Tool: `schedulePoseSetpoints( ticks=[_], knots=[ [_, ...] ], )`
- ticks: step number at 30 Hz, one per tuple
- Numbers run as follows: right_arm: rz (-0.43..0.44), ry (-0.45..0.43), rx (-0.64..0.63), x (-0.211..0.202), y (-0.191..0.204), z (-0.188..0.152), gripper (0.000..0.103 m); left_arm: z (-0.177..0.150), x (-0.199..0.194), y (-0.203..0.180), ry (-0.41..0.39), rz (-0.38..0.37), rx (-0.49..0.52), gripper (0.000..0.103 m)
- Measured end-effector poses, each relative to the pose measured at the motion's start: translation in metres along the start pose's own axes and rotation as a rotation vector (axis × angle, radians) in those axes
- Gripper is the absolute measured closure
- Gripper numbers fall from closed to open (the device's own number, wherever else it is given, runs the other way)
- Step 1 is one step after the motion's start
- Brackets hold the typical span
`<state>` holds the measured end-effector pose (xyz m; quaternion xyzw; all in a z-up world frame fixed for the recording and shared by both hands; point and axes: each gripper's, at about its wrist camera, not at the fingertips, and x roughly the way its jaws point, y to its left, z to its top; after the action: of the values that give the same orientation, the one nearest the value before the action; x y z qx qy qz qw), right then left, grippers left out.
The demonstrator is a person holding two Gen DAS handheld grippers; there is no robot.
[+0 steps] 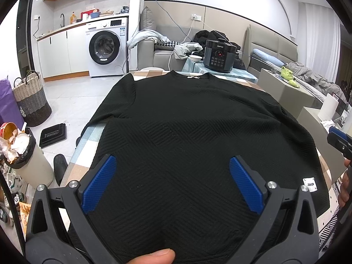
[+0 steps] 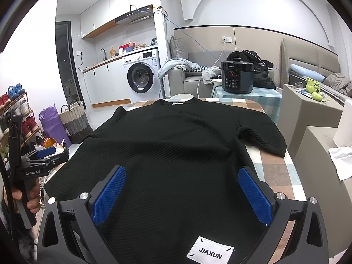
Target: Fold small clothes
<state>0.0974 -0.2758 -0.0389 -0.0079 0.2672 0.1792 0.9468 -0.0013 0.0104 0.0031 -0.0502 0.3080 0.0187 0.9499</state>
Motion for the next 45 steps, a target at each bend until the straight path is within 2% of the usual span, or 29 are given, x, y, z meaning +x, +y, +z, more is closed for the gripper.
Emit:
schedulePoseSetpoints(
  ticks=[45],
  knots=[
    [-0.006, 0.008, 0.004, 0.0008, -0.0053, -0.0006, 0.0, -0.0009, 0.0014, -0.0041, 0.001, 0.001, -0.004, 0.001]
  ],
)
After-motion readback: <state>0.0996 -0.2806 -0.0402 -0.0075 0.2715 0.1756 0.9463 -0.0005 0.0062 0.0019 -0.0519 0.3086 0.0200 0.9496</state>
